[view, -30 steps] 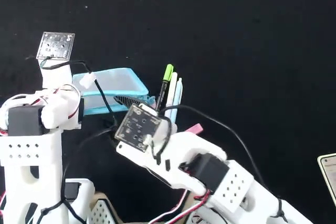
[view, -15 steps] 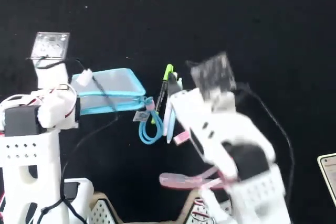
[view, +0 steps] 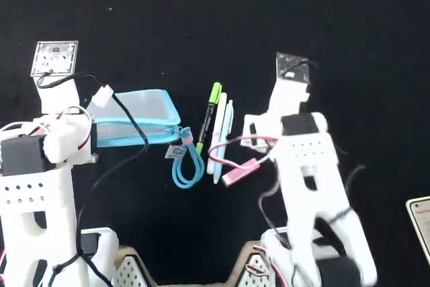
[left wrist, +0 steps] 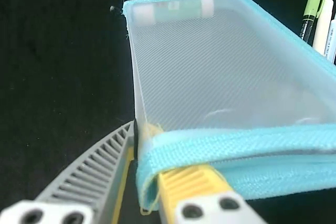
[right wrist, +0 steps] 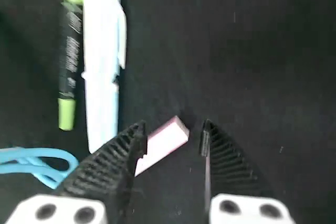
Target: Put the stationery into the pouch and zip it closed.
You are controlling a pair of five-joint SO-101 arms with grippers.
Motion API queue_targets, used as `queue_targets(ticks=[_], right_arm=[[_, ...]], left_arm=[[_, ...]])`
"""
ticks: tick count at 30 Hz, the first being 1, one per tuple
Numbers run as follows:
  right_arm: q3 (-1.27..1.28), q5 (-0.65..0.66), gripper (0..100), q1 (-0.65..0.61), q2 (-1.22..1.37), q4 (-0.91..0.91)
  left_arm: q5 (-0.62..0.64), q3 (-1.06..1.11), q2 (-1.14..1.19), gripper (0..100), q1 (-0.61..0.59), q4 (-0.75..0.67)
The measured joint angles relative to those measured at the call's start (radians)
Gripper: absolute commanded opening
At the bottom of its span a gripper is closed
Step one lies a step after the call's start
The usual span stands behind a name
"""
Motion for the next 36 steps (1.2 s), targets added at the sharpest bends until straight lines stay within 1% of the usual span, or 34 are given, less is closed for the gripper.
queue_targets(ticks=[6,10,14,16,20,22,26,30,33,36], right_arm=[[0.0,-0.04,16.3,0.0,0.203,0.002],[-0.018,-0.04,16.3,0.0,0.265,0.0],[-0.066,-0.101,16.3,0.0,0.298,0.002],[-0.083,-0.127,16.3,-0.02,0.318,0.002],[-0.098,-0.14,16.3,-0.106,0.367,-0.002],[-0.1,-0.143,16.3,-0.121,0.402,-0.002],[-0.13,-0.143,16.0,-0.118,0.473,0.002],[-0.146,-0.143,15.9,-0.069,0.534,0.002],[-0.144,-0.143,15.9,-0.061,0.589,0.002],[-0.15,-0.143,15.9,-0.061,0.592,0.04]], left_arm=[[0.0,0.0,0.0,3,0.0,0.0],[0.0,0.0,0.0,3,0.0,0.0],[0.0,0.0,0.0,3,0.0,0.0],[0.0,0.0,0.0,3,0.0,0.0],[0.0,0.0,0.0,3,0.0,0.0],[0.0,0.0,0.0,3,-0.003,0.0],[0.0,0.0,0.0,3,-0.003,0.0],[0.0,0.0,0.0,3,-0.003,0.0],[0.0,0.0,0.0,3,-0.003,0.0],[0.0,0.0,0.0,3,-0.003,0.0]])
